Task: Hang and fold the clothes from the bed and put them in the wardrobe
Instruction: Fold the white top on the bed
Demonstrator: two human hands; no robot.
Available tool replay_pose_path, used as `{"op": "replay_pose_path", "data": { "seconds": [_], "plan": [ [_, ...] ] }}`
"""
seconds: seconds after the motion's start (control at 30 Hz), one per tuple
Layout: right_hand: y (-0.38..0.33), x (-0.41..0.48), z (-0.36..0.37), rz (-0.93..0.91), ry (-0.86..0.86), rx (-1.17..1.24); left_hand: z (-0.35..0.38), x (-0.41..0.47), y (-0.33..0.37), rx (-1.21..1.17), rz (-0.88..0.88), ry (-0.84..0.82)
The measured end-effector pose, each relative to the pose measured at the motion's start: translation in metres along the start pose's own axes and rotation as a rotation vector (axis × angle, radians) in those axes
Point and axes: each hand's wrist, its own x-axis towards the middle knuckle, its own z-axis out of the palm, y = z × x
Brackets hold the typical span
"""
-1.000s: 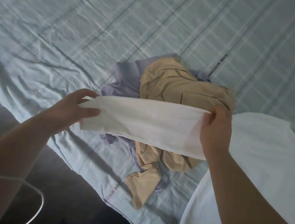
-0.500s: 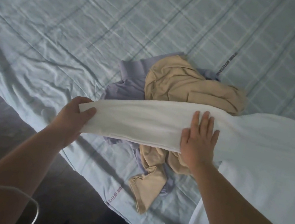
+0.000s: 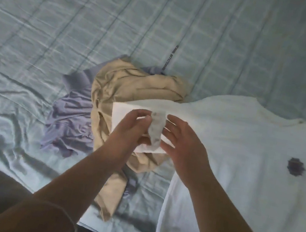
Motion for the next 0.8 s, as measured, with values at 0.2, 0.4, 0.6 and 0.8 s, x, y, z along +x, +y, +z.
{"op": "replay_pose_path", "data": {
  "seconds": [0.2, 0.4, 0.6, 0.8],
  "plan": [
    [-0.033, -0.025, -0.110, -0.016, 0.160, 0.167, 0.126, 0.010, -0.039, 0.149, -0.038, -0.179],
    [-0.045, -0.021, -0.214, -0.092, 0.425, -0.129, 0.203, 0.013, -0.094, 0.902, 0.535, -0.151],
    [-0.076, -0.019, -0.324, -0.206, 0.721, -0.477, 0.286, 0.046, -0.159, 1.550, 0.762, -0.254],
    [-0.089, -0.030, -0.435, -0.288, 0.914, -0.775, 0.382, 0.073, -0.214, 1.807, 0.668, -0.394]
  ]
}}
